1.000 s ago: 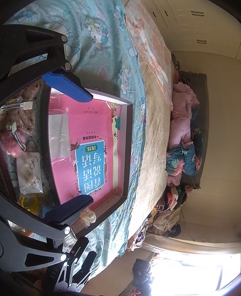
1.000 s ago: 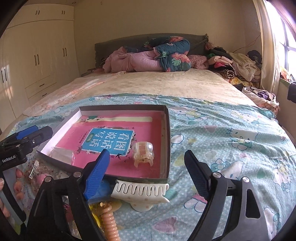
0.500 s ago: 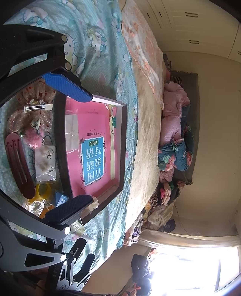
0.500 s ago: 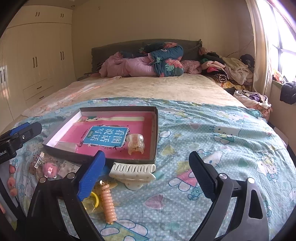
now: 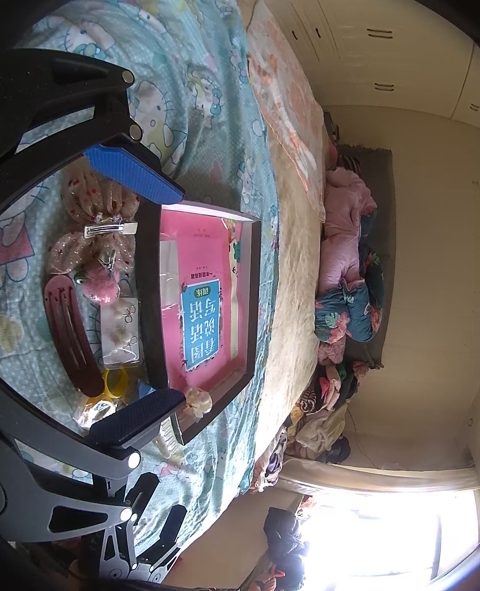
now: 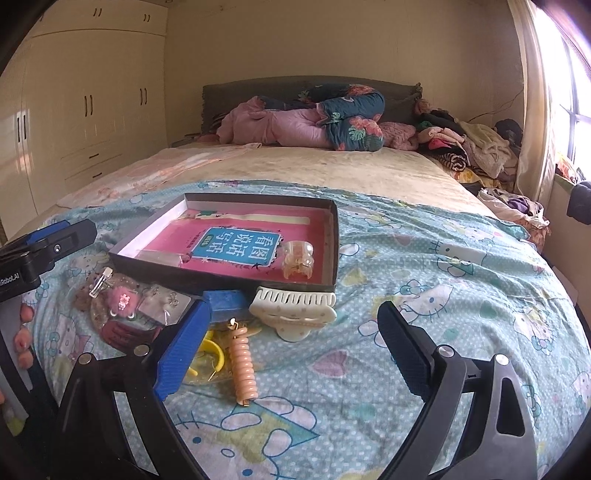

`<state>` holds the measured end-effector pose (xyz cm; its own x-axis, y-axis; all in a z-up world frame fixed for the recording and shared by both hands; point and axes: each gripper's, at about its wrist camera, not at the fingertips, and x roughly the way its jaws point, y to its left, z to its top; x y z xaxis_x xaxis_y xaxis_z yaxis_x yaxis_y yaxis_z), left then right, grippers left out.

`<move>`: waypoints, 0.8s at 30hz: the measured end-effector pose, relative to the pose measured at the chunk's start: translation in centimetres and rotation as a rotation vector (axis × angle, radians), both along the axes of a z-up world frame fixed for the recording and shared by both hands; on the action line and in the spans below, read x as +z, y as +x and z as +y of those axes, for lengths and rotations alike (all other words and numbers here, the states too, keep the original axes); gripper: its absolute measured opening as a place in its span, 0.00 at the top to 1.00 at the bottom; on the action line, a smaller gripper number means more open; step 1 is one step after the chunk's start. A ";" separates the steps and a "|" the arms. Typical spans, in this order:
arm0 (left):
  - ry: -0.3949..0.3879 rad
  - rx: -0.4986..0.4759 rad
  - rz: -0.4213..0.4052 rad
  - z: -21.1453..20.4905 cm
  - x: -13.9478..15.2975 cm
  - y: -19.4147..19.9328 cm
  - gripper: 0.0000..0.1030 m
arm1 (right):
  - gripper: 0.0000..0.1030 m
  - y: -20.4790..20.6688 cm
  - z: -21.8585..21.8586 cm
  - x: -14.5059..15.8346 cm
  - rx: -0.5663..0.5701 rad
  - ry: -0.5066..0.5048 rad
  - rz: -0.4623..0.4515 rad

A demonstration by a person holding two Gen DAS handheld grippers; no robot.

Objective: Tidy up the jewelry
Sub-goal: 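Withdraw both open tools from the tray toward the remaining accessories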

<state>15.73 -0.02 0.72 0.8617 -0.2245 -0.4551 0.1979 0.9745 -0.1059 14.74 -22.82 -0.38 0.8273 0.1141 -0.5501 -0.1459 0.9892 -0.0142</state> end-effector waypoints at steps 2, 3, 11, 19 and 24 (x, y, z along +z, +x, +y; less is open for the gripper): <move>0.002 0.004 0.007 0.1 -0.2 -0.2 0.11 | 0.13 -0.2 0.5 -0.2 0.013 -0.001 0.005; 0.005 0.006 0.013 0.2 -0.4 -0.2 0.11 | 0.13 -0.3 0.7 -0.4 0.020 0.000 0.010; 0.025 0.030 0.064 1.1 -1.7 -0.7 0.11 | 0.13 -0.7 2.1 -1.4 0.062 -0.004 0.041; 0.039 0.018 0.109 1.8 -3.1 -1.5 0.11 | 0.13 -0.6 2.7 -2.7 0.085 -0.013 0.076; 0.047 0.003 0.138 1.8 -3.7 -1.7 0.11 | 0.13 -0.8 3.1 -3.3 0.116 -0.015 0.091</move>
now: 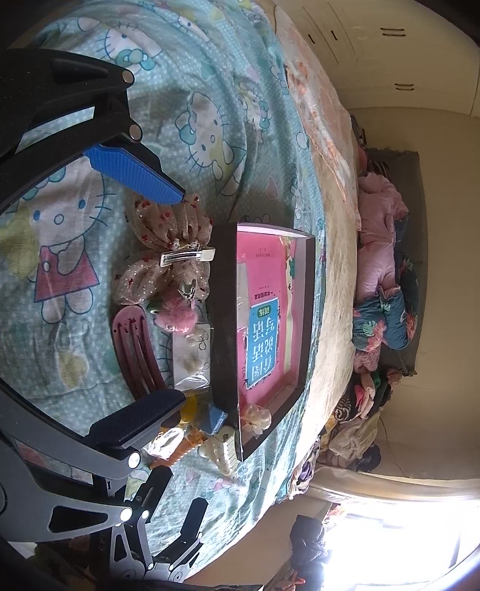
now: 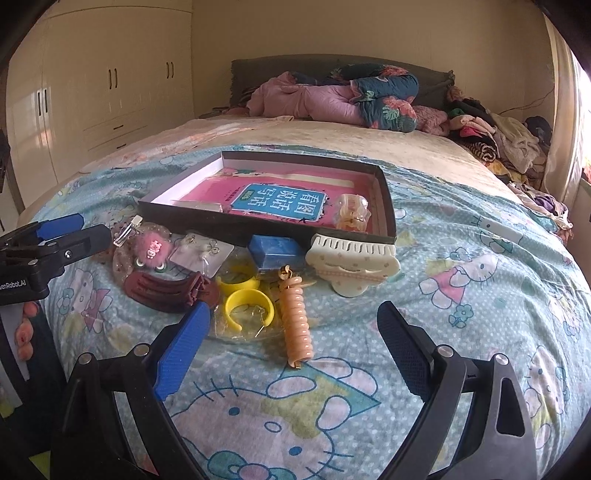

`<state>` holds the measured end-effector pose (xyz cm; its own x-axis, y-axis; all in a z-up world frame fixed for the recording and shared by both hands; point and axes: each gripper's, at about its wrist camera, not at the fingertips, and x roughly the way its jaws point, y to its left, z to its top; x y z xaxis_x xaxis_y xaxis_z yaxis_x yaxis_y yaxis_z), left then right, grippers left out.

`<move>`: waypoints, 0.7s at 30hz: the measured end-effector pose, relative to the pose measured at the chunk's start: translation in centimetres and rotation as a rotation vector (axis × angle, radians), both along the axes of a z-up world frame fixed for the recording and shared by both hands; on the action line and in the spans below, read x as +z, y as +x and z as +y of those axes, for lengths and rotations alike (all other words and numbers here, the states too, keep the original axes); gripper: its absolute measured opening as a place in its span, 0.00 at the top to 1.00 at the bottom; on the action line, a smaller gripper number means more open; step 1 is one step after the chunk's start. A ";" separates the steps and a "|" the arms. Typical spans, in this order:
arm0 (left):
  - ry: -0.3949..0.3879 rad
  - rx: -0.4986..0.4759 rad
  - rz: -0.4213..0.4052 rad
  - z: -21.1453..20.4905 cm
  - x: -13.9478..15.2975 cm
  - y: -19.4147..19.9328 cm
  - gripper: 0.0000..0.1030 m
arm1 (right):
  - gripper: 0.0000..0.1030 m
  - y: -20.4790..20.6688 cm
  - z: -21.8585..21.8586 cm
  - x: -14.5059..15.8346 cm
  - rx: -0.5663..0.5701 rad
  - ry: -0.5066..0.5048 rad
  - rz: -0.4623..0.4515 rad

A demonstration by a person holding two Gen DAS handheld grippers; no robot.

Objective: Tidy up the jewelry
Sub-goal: 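Withdraw both open tools from the tray toward the remaining accessories, then grasp the pink polka-dot bow clip with the left tool while the right tool grasps the bagged yellow bangles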

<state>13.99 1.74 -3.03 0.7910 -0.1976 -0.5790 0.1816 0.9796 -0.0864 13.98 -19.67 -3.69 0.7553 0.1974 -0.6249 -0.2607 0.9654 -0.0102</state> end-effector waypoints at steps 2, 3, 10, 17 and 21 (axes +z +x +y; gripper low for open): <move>0.005 0.003 0.024 0.0 -0.4 0.2 0.11 | 0.15 -0.2 0.3 -0.1 0.020 -0.004 -0.003; 0.009 0.007 0.037 0.1 -0.7 0.3 0.11 | 0.16 -0.2 0.5 -0.1 0.031 -0.003 -0.002; -0.016 0.071 0.123 1.3 -2.1 1.6 0.11 | 0.31 0.2 1.5 -0.9 0.087 -0.011 0.028; -0.045 0.113 0.164 2.4 -2.9 2.8 0.11 | 0.42 1.4 2.1 -2.0 0.108 -0.017 0.065; -0.058 0.143 0.171 3.4 -3.1 3.4 0.11 | 0.42 1.7 2.7 -2.4 0.122 -0.039 0.057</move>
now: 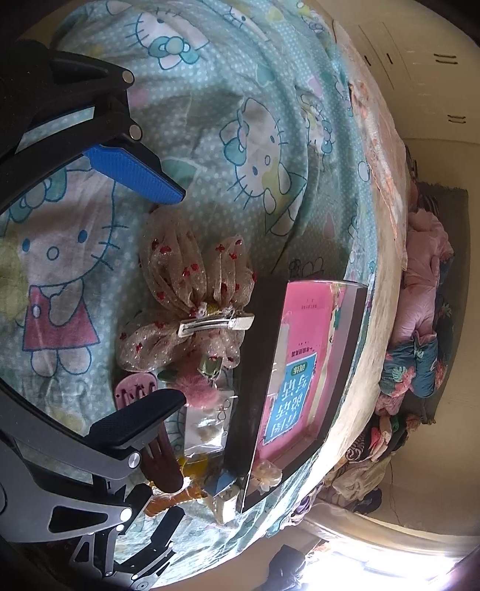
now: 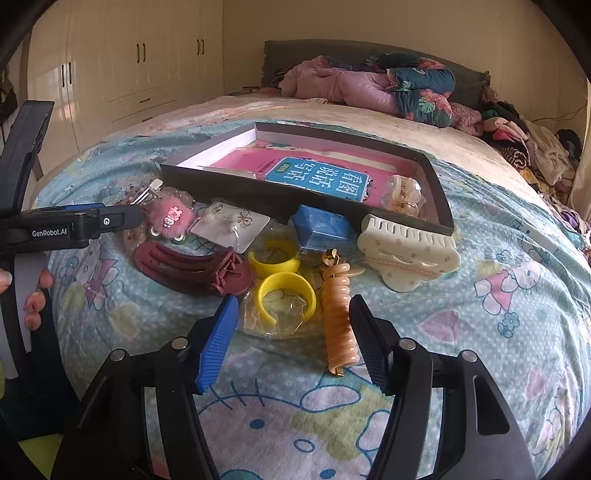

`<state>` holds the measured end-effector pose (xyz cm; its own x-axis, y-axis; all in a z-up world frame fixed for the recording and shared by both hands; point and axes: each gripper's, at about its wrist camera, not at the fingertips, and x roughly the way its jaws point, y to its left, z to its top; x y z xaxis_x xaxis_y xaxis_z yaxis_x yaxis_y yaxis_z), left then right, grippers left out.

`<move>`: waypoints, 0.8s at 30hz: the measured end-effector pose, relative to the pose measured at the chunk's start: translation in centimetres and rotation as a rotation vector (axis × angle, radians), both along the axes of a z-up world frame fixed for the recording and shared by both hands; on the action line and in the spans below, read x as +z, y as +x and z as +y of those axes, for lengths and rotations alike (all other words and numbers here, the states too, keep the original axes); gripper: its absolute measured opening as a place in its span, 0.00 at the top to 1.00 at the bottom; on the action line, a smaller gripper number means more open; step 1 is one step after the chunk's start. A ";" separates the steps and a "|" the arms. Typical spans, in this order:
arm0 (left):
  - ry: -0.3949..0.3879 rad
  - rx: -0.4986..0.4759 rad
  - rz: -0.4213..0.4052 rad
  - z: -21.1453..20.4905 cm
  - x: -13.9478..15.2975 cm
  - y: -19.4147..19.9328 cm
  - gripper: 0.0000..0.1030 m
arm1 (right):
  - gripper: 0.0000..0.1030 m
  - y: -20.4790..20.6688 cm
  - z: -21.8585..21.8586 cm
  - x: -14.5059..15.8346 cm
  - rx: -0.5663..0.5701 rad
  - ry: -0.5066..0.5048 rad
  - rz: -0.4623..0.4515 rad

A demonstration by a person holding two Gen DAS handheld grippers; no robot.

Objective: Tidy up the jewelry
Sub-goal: 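Grasp the pink polka-dot bow clip with the left tool while the right tool grasps the bagged yellow bangles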

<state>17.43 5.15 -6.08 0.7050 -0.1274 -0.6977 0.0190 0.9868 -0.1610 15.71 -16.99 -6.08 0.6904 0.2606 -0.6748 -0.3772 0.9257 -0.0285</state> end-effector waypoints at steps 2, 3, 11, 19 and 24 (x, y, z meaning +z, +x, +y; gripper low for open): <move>0.000 0.010 0.005 0.5 0.0 0.3 0.14 | 0.42 0.2 0.2 -0.1 0.002 -0.006 -0.003; -0.005 0.013 0.012 0.8 -0.1 0.5 0.20 | 0.42 0.3 0.4 -0.2 0.004 -0.008 -0.005; -0.036 -0.007 0.041 1.1 -0.7 1.9 0.42 | 0.39 1.1 1.2 -0.8 0.009 -0.037 -0.009; -0.087 -0.057 0.042 1.1 -0.9 2.2 0.88 | 0.65 0.6 1.3 -0.4 0.062 -0.004 -0.017; -0.100 -0.063 0.009 1.5 -0.2 1.1 0.90 | 0.65 -0.1 1.3 -0.4 0.067 0.000 -0.005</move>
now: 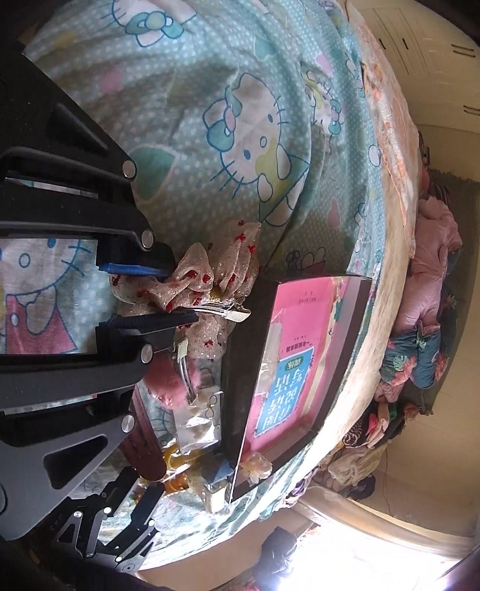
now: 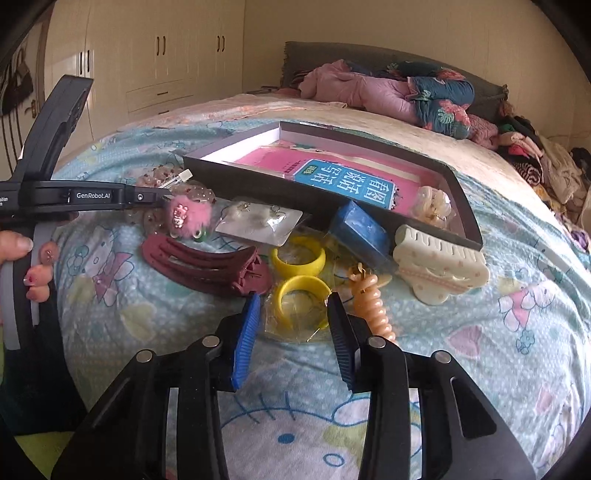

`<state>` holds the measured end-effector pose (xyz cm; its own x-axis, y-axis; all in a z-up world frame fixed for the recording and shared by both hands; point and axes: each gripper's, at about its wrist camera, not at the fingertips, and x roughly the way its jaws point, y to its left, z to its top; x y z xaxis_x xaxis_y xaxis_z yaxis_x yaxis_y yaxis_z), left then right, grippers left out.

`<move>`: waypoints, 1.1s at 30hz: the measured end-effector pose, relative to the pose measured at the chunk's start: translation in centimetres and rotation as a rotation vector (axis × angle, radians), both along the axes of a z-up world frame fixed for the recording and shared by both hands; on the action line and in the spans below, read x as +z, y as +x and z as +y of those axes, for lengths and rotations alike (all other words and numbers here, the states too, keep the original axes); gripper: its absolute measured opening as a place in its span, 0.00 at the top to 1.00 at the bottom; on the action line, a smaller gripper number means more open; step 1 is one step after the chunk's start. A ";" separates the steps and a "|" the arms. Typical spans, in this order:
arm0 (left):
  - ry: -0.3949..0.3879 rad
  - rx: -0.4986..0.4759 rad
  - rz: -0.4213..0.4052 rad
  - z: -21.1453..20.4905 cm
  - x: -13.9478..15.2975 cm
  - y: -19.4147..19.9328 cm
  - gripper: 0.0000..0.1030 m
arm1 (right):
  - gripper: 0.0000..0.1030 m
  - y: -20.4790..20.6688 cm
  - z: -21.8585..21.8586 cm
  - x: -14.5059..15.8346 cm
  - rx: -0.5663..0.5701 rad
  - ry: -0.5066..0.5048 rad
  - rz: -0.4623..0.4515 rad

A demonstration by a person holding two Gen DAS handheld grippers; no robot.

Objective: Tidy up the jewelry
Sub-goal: 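Grasp the pink polka-dot bow clip with the left tool while the right tool grasps the bagged yellow bangles, then carry the bow and bangles into the pink tray and open both tools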

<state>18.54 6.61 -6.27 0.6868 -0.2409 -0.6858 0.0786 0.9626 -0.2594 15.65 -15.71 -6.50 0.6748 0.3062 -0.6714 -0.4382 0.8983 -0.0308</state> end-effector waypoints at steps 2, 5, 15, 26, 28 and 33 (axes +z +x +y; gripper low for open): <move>-0.015 0.005 -0.009 0.4 0.3 -0.5 0.90 | 0.66 -0.3 -0.3 0.2 -0.001 0.023 0.011; -0.035 0.015 -0.029 1.0 1.0 -1.1 0.91 | 0.66 -0.9 -1.0 0.8 -0.002 0.056 0.016; -0.038 0.034 -0.090 2.3 3.1 -2.4 0.91 | 0.99 -1.2 -1.8 2.0 -0.034 0.052 0.021; -0.047 0.005 -0.105 1.4 3.8 -2.5 0.90 | 0.58 1.2 -1.6 0.9 -0.041 0.139 0.146; -0.044 0.000 -0.109 1.2 4.0 -2.4 0.90 | 0.58 1.9 -0.9 0.4 -0.025 0.131 0.185; -0.041 -0.009 -0.119 0.8 4.3 -2.4 0.90 | 0.63 2.4 0.2 -0.2 -0.033 0.080 0.168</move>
<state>16.19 7.37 -1.93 0.7605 -0.2739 -0.5887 0.1204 0.9504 -0.2868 18.07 -15.51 -6.73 0.5657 0.3431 -0.7498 -0.4017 0.9088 0.1129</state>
